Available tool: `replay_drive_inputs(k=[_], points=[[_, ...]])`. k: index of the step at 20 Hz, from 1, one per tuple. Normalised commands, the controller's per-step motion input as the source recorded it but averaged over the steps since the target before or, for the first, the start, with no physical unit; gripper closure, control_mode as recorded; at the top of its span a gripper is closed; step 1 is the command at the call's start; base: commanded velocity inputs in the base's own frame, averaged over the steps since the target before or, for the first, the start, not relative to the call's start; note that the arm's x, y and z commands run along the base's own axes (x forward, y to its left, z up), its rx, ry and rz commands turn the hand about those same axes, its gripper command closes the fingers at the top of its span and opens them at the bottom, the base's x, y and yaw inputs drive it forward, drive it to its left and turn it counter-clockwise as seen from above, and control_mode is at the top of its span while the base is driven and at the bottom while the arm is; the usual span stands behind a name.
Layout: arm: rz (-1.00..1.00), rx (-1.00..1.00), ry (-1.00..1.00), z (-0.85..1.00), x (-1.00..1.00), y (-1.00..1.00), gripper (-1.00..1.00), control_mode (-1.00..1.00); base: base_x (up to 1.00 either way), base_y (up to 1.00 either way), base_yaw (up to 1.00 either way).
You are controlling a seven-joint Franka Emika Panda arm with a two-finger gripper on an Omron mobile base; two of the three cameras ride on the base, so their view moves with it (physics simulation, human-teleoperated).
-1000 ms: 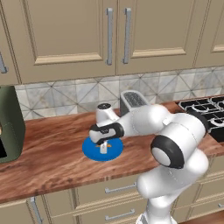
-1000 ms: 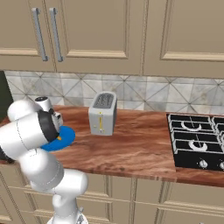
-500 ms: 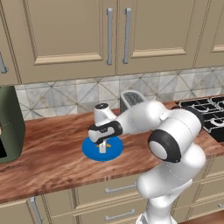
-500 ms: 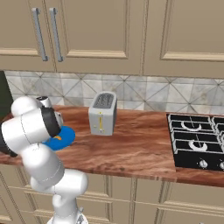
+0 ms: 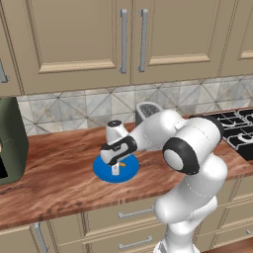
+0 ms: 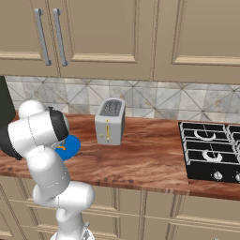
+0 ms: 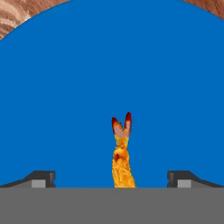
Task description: Pick up the knife from the drawer and place it on the cutting board. Then place the meat from the plate to the cutting board.
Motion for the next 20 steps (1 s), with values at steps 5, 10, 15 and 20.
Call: replay_drive_inputs(k=[5,10,15,20], points=[[0.00,0.00,0.05,-0.11,0.17,0.00,-1.00,-1.00,0.00,0.00,0.00],[0.00,0.00,0.05,-0.14,0.17,0.00,-1.00,-1.00,0.00,0.00,0.00],[0.00,0.00,0.05,-0.23,0.06,0.00,-1.00,-1.00,0.00,0.00,0.00],[0.00,0.00,0.02,-0.32,0.00,0.00,1.00,-1.00,0.00,0.00,0.00]])
